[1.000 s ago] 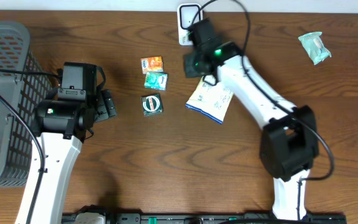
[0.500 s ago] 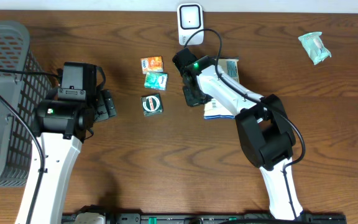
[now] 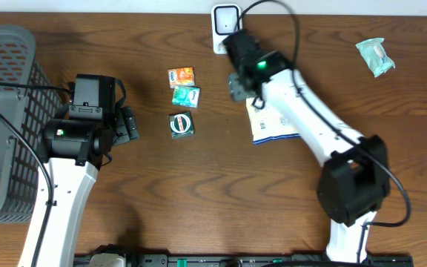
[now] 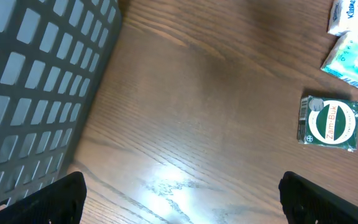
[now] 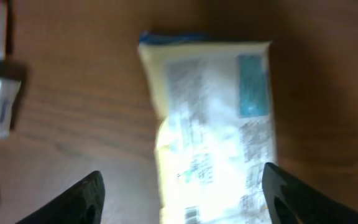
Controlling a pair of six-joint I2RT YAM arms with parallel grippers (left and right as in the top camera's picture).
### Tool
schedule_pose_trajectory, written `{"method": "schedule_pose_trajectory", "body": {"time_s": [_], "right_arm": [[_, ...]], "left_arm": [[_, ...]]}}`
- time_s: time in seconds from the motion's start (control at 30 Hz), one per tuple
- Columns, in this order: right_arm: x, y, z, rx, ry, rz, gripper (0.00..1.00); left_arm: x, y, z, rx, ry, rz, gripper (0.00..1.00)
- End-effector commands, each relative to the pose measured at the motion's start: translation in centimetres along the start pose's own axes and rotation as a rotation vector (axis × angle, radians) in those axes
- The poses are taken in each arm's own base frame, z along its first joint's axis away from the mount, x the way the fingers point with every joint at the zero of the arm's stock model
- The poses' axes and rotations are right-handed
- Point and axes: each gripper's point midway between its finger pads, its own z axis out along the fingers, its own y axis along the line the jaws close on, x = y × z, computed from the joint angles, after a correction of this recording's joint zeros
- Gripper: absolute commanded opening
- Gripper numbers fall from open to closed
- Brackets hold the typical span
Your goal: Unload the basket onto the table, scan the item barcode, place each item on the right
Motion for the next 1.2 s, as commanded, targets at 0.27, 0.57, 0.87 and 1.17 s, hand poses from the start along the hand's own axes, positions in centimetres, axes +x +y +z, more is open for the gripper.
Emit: {"method": "schedule_pose_trajectory", "body": {"time_s": [0.27,0.57,0.87,1.17], "right_arm": [[-0.4,-7.4,3.8,-0.507,0.070,0.047,0.96],[2.2,-8.4,8.2,-0.816,0.138,0.170,0.99],[5.7,-5.0,11.5,-1.052,0.250,0.248,0.99],[9.5,-1.2,11.9,-1.090,0.395,0.182,0.41]], "left_arm": [[-0.4,-0.1,-0.3,0.002,-0.010,-0.006,0.98],[-0.4,-0.1,-0.3,0.002,-0.010,-0.006,0.98],[-0.4,-0.1,-0.3,0.002,-0.010,-0.006,0.98],[-0.4,-0.1,-0.3,0.002,-0.010,-0.006,0.98]]}}
